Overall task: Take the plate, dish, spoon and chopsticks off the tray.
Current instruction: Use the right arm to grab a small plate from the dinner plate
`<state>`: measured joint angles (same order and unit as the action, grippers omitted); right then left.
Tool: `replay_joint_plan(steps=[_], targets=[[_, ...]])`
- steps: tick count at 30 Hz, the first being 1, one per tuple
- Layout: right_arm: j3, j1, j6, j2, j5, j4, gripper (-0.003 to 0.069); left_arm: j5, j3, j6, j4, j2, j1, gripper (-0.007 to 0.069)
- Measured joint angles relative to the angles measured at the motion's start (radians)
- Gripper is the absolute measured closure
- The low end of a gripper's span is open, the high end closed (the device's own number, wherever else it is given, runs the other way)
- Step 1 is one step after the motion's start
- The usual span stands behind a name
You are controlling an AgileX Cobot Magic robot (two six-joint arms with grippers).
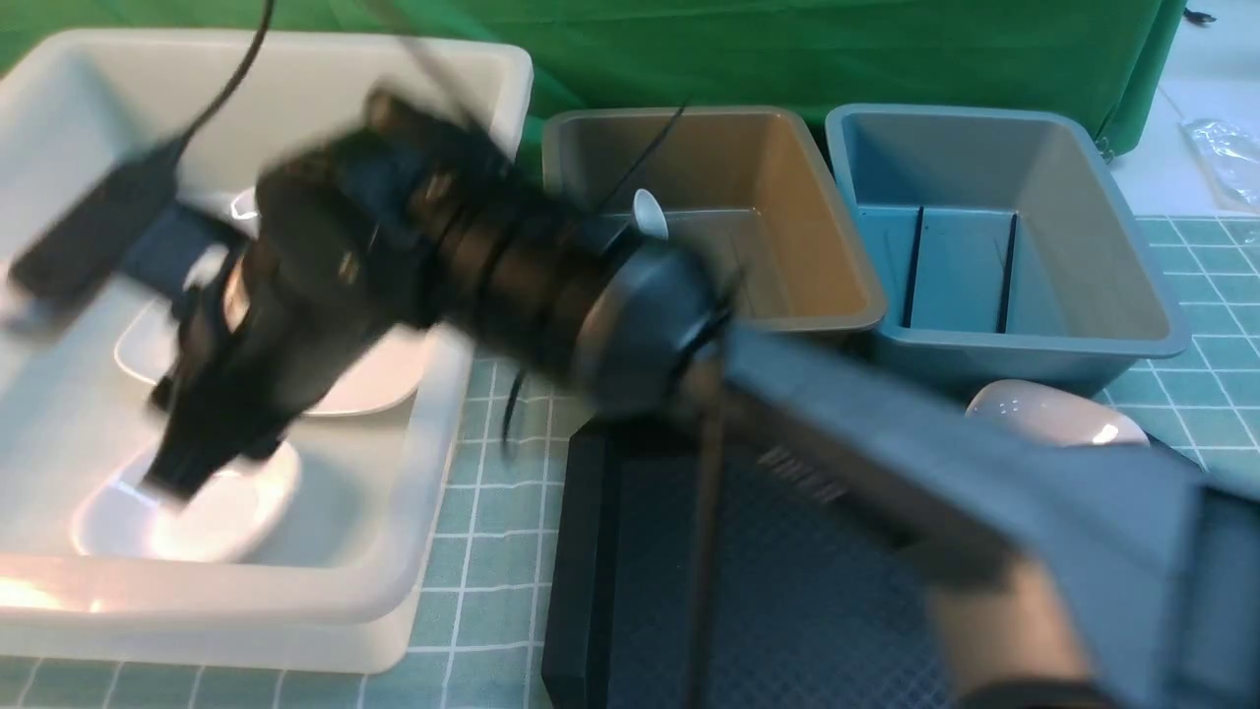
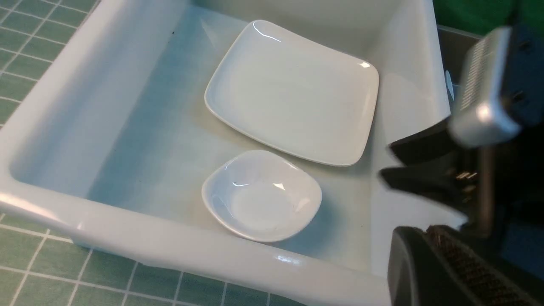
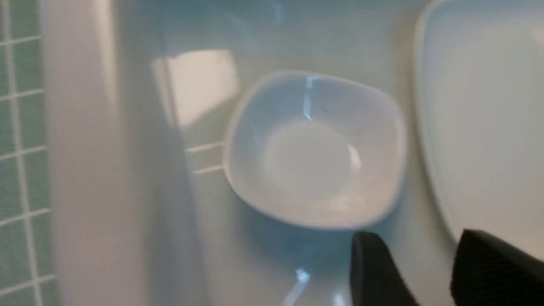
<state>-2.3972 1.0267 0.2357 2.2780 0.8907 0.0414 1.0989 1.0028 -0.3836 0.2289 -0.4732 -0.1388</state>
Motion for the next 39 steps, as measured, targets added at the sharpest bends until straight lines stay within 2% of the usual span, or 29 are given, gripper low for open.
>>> replay_joint_plan(steps=[2, 5, 9, 16, 17, 18, 22, 23, 25, 26, 27, 29, 39], targets=[[-0.001, -0.02, -0.072, -0.053, 0.107, 0.109, 0.0523, 0.0, 0.0, 0.009, 0.004, 0.0, 0.0, 0.0615], [0.006, -0.092, -0.126, -0.15, 0.242, 0.208, 0.0617, -0.001, 0.0, 0.01, 0.004, 0.0, 0.0, 0.0615], [0.119, -0.201, -0.159, -0.293, 0.242, 0.209, 0.0641, -0.017, 0.0, 0.017, 0.004, 0.0, 0.0, 0.0615], [0.637, -0.427, -0.22, -0.601, 0.239, 0.206, 0.0633, -0.028, 0.0, 0.021, 0.004, 0.0, 0.0, 0.0615], [0.745, -0.466, -0.228, -0.639, 0.238, 0.206, 0.0606, -0.029, 0.0, 0.024, 0.004, -0.002, 0.0, 0.0615], [0.763, -0.472, -0.229, -0.645, 0.238, 0.206, 0.0606, -0.029, 0.0, 0.025, 0.004, -0.002, 0.0, 0.0615], [1.079, -0.579, -0.258, -0.698, 0.114, 0.205, 0.0402, -0.034, 0.0, 0.033, 0.002, -0.021, 0.0, 0.0615], [1.159, -0.599, -0.259, -0.691, 0.027, 0.204, 0.0321, -0.036, 0.0, 0.037, 0.0, -0.031, 0.0, 0.0615], [1.231, -0.625, -0.267, -0.665, -0.115, 0.201, 0.0199, -0.037, 0.0, 0.046, 0.0, -0.042, 0.0, 0.0615], [1.237, -0.625, -0.268, -0.661, -0.127, 0.2, 0.0199, -0.037, 0.0, 0.047, 0.0, -0.044, 0.0, 0.0615], [1.269, -0.64, -0.272, -0.621, -0.214, 0.2, 0.0123, -0.037, 0.0, 0.053, 0.0, -0.055, 0.0, 0.0615], [1.285, -0.65, -0.273, -0.572, -0.287, 0.2, 0.0091, -0.037, 0.0, 0.056, -0.009, -0.068, 0.0, 0.0615], [1.286, -0.653, -0.281, -0.431, -0.355, 0.2, 0.0106, -0.037, 0.0, 0.059, -0.041, -0.077, 0.0, 0.0615]])
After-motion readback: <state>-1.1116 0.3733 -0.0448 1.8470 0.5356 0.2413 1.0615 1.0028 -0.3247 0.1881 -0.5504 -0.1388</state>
